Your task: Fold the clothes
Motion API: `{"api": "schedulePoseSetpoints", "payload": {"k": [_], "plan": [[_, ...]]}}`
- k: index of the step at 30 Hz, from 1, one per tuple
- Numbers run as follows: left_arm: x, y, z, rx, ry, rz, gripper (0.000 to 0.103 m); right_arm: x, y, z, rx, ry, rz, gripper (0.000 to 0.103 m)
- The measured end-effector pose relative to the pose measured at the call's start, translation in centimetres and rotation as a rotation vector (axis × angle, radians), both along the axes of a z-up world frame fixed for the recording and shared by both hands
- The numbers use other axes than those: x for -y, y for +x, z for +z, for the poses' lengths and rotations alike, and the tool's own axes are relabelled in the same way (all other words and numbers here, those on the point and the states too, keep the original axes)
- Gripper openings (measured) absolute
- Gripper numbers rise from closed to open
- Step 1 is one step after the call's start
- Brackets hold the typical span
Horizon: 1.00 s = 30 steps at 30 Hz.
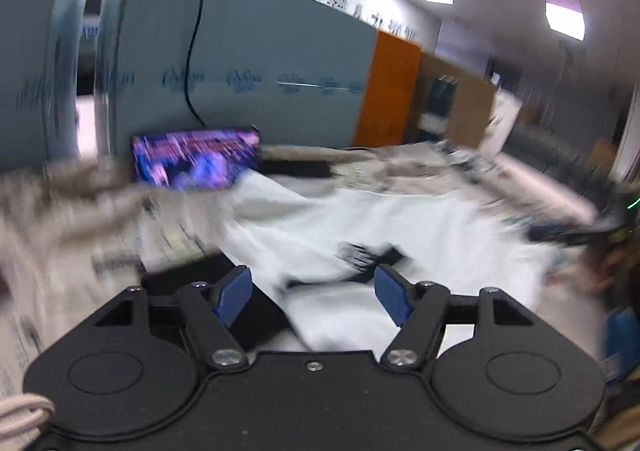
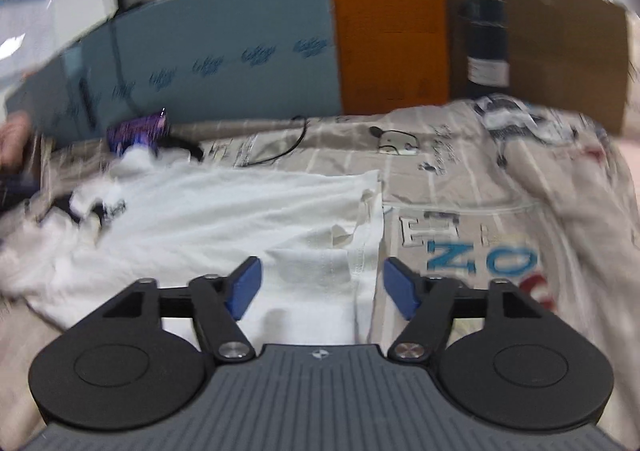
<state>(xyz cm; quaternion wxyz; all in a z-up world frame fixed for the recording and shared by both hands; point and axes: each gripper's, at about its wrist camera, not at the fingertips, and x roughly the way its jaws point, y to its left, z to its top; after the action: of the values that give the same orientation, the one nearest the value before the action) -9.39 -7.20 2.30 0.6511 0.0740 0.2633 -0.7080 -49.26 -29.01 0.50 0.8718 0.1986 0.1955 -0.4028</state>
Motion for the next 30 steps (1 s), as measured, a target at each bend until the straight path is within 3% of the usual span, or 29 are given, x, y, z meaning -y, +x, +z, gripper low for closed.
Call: {"api": "schedulePoseSetpoints", "payload": {"k": [2, 6, 7, 10, 11, 13, 17, 19, 22, 26, 30], "plan": [[-1.6, -1.7, -0.8, -0.021, 0.026, -0.030, 0.068, -0.7, -0.6, -0.5, 0.071, 0.053, -0.063, 0.070], [-3.1, -5.2, -2.6, 0.087, 0.074, -0.040, 0.063, -2.7, -0.3, -0.9, 0.053, 0.074, -0.150, 0.073], [-3.2, -5.6, -2.9, 0.108, 0.067, -0.033, 0.048, -3.1, -0.2, -1.0, 0.042, 0.075, -0.164, 0.073], [-3.2, -5.2, -3.1, 0.077, 0.054, -0.009, 0.021, -4.0, 0.0, -1.2, 0.032, 0.080, -0.203, 0.073], [-3.1, -5.0, -3.1, 0.084, 0.051, -0.002, 0.018, -4.1, 0.1, -1.2, 0.027, 0.076, -0.216, 0.071], [-2.9, -4.7, -3.0, 0.109, 0.047, 0.013, 0.017, -4.4, 0.4, -1.2, 0.002, 0.061, -0.244, 0.058], [-2.8, -4.8, -3.2, 0.198, 0.091, 0.017, 0.025, -5.0, 1.4, -1.3, -0.124, -0.001, -0.268, 0.053], [-3.0, -4.9, -3.0, 0.237, 0.091, 0.016, 0.045, -5.4, 1.8, -1.2, -0.179, -0.032, -0.270, 0.055], [-3.2, -3.4, -1.9, 0.179, 0.046, 0.036, 0.071, -5.3, 1.8, -1.1, -0.195, -0.038, -0.279, 0.060], [-2.4, -0.7, -0.2, 0.111, -0.018, 0.073, 0.073, -5.2, 1.7, 0.3, -0.179, -0.099, -0.294, 0.063], [1.6, 0.4, -0.4, 0.167, 0.027, 0.069, 0.073, -4.9, 4.1, 3.1, -0.097, -0.185, -0.192, 0.068]]}}
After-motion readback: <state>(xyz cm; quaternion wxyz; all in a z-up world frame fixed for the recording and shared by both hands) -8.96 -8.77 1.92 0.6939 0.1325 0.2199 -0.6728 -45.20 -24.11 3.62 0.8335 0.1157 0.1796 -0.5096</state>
